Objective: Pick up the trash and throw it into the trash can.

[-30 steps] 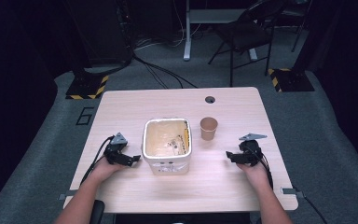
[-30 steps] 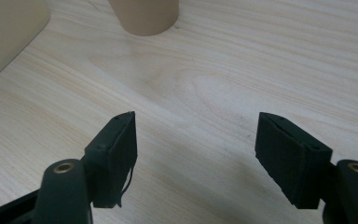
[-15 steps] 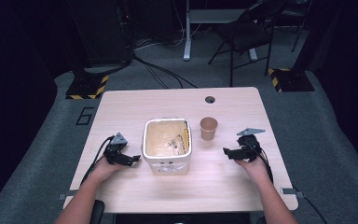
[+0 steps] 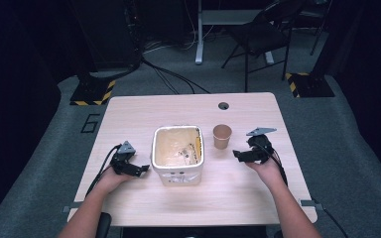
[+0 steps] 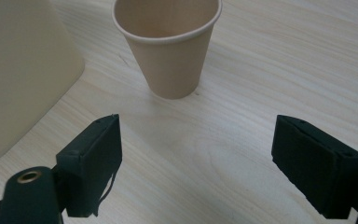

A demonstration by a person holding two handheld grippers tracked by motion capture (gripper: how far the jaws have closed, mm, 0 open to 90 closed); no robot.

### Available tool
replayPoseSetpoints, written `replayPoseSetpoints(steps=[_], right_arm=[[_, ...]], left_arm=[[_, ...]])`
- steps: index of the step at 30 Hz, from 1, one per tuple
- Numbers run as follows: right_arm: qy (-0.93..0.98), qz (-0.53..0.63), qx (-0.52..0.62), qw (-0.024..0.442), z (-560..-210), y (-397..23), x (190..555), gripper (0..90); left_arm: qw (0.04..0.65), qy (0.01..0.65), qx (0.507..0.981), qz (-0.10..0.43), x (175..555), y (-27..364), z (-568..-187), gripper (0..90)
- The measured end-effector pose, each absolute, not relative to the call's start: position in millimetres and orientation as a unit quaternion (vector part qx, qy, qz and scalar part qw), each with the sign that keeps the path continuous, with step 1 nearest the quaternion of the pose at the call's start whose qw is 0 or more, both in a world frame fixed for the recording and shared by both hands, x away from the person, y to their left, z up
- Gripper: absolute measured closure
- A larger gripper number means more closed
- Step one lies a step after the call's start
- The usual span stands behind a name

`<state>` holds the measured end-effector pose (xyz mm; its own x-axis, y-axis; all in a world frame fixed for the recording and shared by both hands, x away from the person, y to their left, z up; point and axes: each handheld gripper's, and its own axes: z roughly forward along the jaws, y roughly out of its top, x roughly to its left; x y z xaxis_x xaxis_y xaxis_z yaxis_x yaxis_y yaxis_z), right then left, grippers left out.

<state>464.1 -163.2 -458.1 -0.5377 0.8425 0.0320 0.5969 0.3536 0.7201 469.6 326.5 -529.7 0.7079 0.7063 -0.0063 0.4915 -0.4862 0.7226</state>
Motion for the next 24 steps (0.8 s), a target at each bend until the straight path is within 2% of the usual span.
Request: replayPoseSetpoints(steps=[9,24], right_arm=[[0.805,0.352,0.446,0.17,-449.8,-155.1,471.8,14.1],[0.809,0.359,0.432,0.174,-434.4,-142.3,483.2,5.4]], left_arm=[[0.364,0.352,0.85,0.147,469.6,326.6,-529.6,3.4],[0.364,0.353,0.849,0.146,469.4,326.5,-529.6,3.4]])
